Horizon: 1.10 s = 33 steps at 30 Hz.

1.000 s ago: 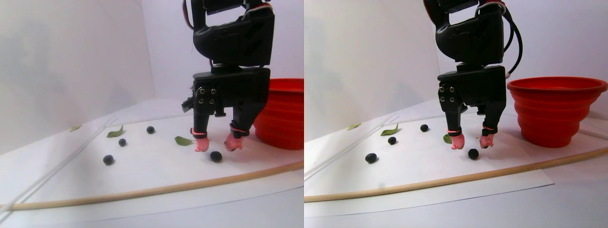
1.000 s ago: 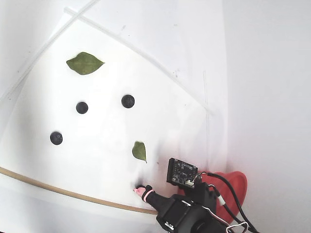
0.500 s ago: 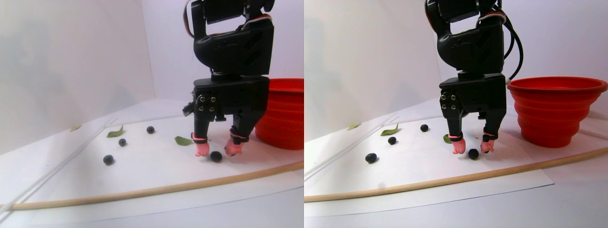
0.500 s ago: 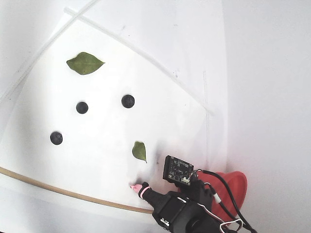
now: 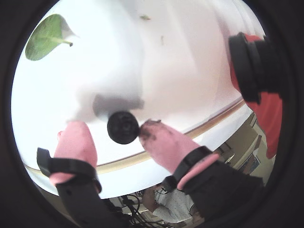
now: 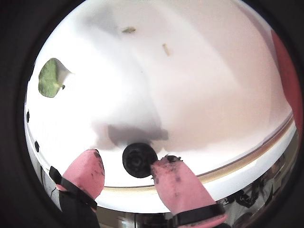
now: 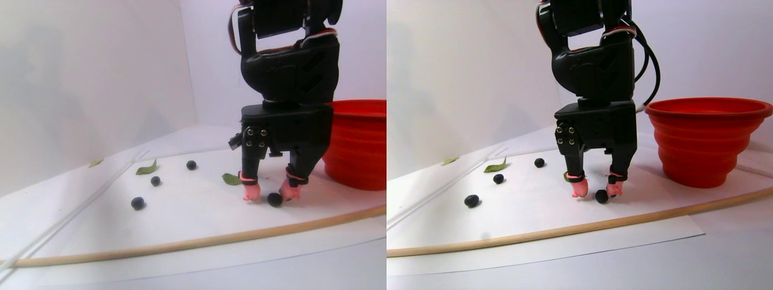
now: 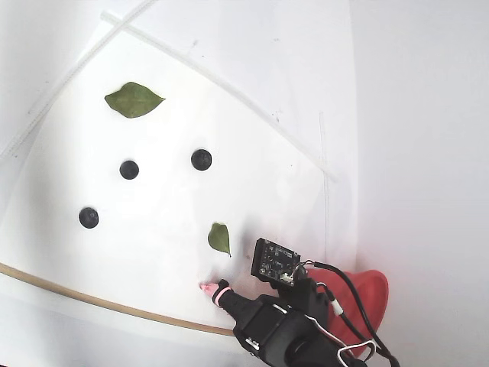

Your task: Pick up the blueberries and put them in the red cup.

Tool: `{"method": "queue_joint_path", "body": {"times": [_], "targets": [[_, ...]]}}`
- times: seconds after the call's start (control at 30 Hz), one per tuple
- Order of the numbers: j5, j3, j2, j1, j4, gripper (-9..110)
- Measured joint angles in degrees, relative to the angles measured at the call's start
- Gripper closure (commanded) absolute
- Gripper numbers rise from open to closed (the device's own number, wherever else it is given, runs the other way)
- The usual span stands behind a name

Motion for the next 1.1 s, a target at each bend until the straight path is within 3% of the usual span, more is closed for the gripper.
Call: {"method": "queue_joint_path", "body": {"times": [1.1], "targets": [[-2.0,-0.1,-2.3,0.5,-1.2,90]]}}
